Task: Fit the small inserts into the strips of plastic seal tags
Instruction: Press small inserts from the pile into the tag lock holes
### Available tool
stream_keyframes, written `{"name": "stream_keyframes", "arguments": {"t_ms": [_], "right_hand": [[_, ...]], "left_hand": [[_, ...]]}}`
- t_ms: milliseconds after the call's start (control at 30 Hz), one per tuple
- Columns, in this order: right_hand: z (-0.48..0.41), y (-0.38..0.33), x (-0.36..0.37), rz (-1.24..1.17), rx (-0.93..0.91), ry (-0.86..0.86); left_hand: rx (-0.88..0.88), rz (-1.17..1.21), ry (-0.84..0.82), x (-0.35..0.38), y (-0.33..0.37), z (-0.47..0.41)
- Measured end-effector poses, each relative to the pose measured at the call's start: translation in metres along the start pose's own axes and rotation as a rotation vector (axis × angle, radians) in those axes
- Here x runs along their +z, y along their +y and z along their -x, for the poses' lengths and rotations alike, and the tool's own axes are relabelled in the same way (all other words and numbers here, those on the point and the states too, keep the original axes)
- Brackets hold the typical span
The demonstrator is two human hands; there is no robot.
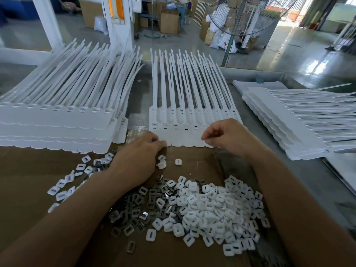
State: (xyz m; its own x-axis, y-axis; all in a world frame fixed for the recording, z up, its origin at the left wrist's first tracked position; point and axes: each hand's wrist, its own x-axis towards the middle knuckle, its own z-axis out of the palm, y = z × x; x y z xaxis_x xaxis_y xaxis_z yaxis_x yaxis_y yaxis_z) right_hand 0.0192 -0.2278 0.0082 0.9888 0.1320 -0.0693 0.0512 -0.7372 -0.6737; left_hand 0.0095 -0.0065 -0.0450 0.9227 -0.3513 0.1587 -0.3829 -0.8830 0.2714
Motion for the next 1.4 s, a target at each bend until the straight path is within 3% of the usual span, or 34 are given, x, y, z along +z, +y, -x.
{"name": "stream_keyframes", "arguments": {"t_ms": [300, 1100, 1400], "right_hand": [[-0.039, 0.029, -0.001, -0.076, 0.109, 0.325], [-0.051, 0.04, 0.0, 0.004, 0.185, 0.367], [-0.055, 0.034, -0.008, -0.09, 0.282, 0.33]], "left_hand": [[0.022, -0.001, -0.003, -0.001, -0.002, 0.003], [0.021, 0.001, 0.004, -0.001, -0.002, 0.002], [0.015, -0.006, 0.0, -0.002, -0.002, 0.002]]}}
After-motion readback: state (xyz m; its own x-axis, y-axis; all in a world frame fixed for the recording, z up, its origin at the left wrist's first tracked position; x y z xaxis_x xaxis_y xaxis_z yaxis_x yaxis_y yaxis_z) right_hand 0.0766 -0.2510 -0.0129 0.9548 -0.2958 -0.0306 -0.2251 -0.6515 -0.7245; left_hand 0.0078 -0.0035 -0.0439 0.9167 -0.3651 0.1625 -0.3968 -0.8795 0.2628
